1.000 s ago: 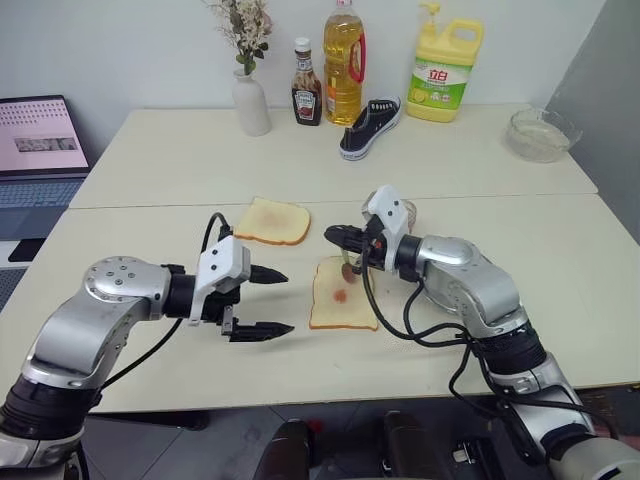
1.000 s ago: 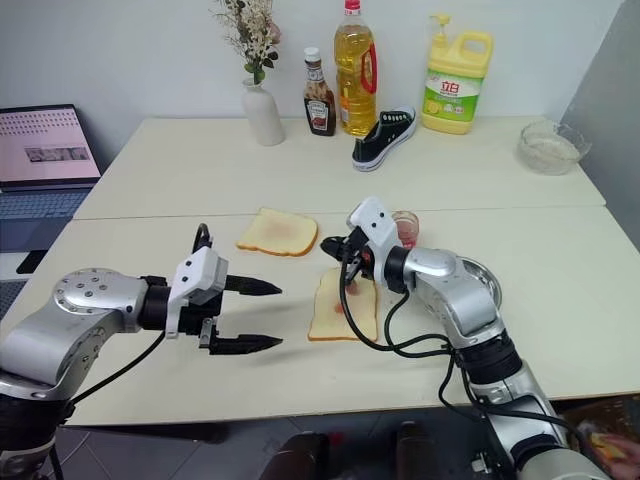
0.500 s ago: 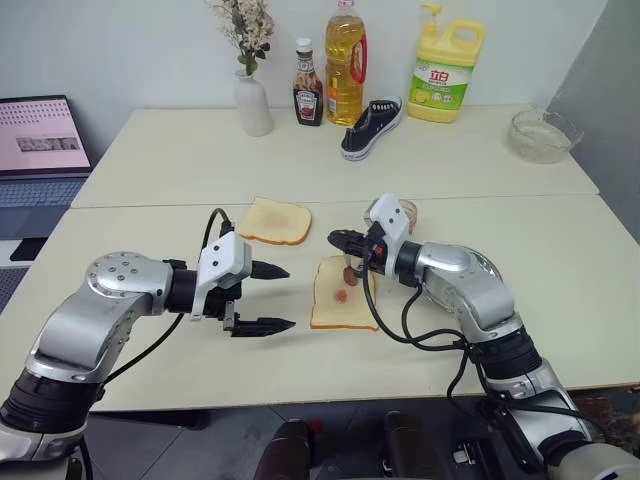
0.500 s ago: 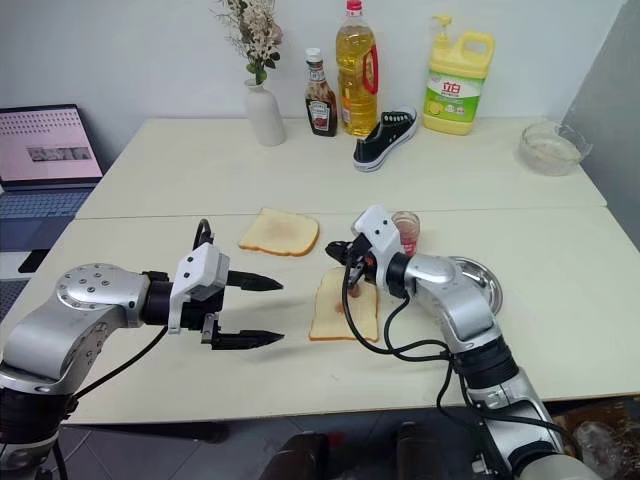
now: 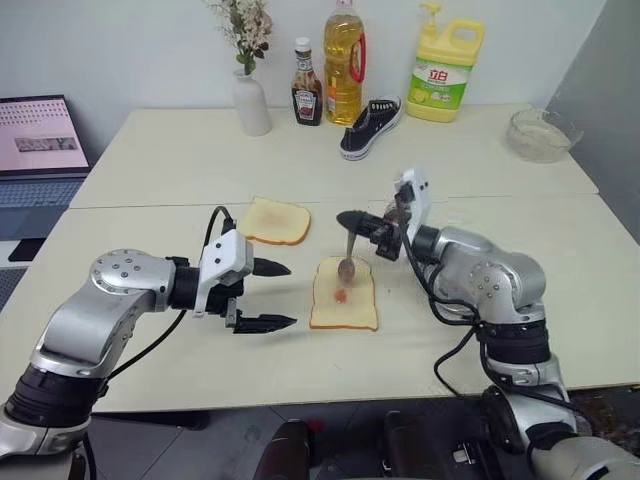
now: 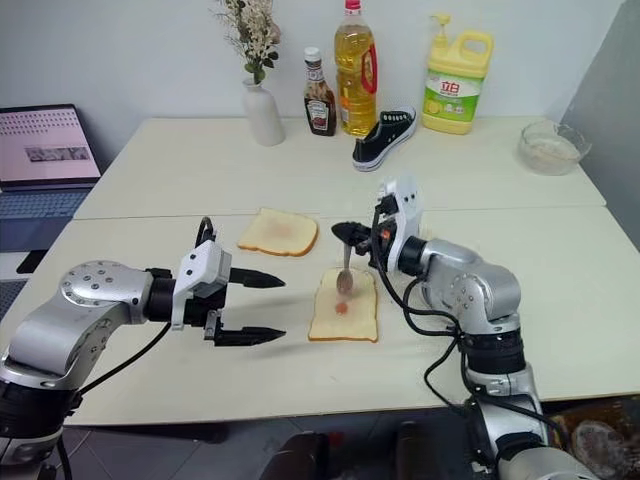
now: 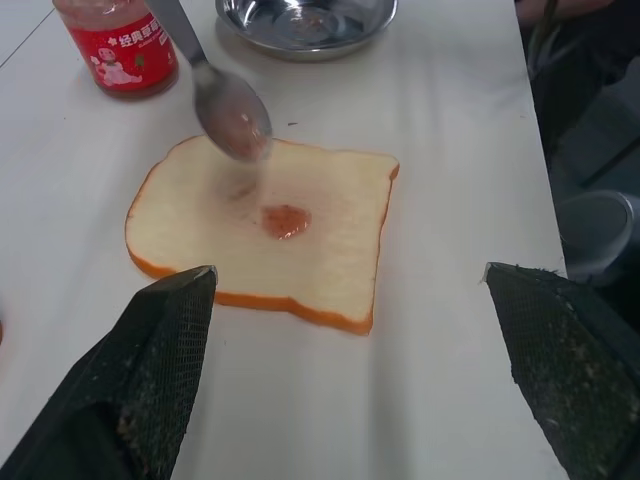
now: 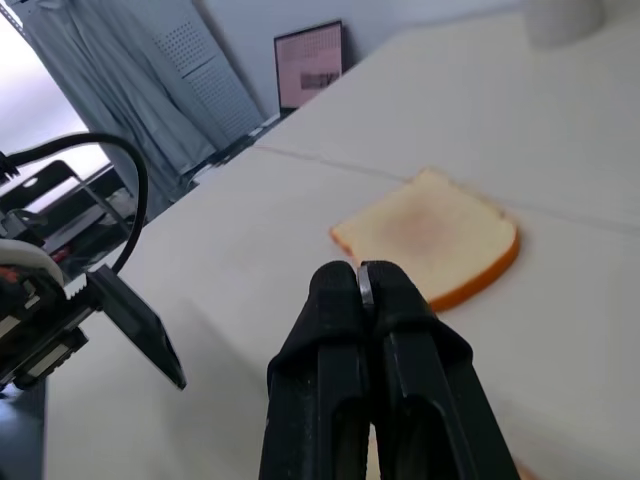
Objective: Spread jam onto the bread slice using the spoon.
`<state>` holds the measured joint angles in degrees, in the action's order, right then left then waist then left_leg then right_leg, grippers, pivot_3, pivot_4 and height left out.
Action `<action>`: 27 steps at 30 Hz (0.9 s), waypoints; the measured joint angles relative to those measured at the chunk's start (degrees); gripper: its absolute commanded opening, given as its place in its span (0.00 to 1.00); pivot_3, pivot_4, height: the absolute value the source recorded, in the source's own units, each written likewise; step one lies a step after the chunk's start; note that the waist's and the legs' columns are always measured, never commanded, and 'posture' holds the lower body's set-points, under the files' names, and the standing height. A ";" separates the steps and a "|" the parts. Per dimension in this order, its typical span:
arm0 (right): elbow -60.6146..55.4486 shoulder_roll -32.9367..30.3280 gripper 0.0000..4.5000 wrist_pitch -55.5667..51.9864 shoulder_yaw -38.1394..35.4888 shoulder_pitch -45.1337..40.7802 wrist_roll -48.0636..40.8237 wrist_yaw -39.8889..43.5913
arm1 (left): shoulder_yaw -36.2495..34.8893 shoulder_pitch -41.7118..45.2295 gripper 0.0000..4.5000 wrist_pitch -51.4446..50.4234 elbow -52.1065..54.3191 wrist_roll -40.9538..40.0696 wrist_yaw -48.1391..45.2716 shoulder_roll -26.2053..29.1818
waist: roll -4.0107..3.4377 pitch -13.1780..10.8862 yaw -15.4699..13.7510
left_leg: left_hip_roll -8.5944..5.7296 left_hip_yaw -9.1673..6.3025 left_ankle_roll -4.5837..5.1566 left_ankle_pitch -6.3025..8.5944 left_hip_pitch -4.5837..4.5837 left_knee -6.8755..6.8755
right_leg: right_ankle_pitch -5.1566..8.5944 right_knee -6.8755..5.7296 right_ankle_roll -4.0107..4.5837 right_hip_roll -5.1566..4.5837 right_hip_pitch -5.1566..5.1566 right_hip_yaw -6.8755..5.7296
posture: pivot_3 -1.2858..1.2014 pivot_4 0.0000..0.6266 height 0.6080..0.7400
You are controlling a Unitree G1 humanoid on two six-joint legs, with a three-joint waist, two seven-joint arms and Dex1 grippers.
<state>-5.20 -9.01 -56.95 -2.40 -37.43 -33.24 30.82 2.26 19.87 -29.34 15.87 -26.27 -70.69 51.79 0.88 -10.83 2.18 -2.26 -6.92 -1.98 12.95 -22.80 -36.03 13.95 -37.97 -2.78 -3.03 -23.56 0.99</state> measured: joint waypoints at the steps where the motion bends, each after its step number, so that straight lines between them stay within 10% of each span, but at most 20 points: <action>1: 1.00 0.88 0.00 -0.94 -0.81 0.51 -0.79 -0.66 | 0.00 0.02 1.00 0.00 0.00 0.00 -0.01 0.00 | 0.00 0.00 0.01 | 0.00 0.01 0.00 0.00 0.00 0.00 | 0.00 0.00 0.00 0.00 0.00 0.01 | 0.52 0.24 1.00; 27: 11.94 -2.03 0.00 6.58 -2.82 -3.41 1.72 -3.42 | 0.05 0.54 1.00 -0.02 -0.07 0.06 -0.75 0.01 | 0.00 0.00 0.28 | -0.04 0.04 0.00 0.00 0.00 -0.01 | 0.00 0.00 -0.01 0.01 0.00 0.00 | 0.52 0.24 1.00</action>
<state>6.74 -11.04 -50.37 -5.23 -40.83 -31.52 27.40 2.30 20.41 -29.36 15.79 -26.21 -71.44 51.79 0.87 -10.83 2.46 -2.30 -6.88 -1.98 12.95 -22.79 -36.03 13.95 -37.97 -2.79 -3.02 -23.56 0.99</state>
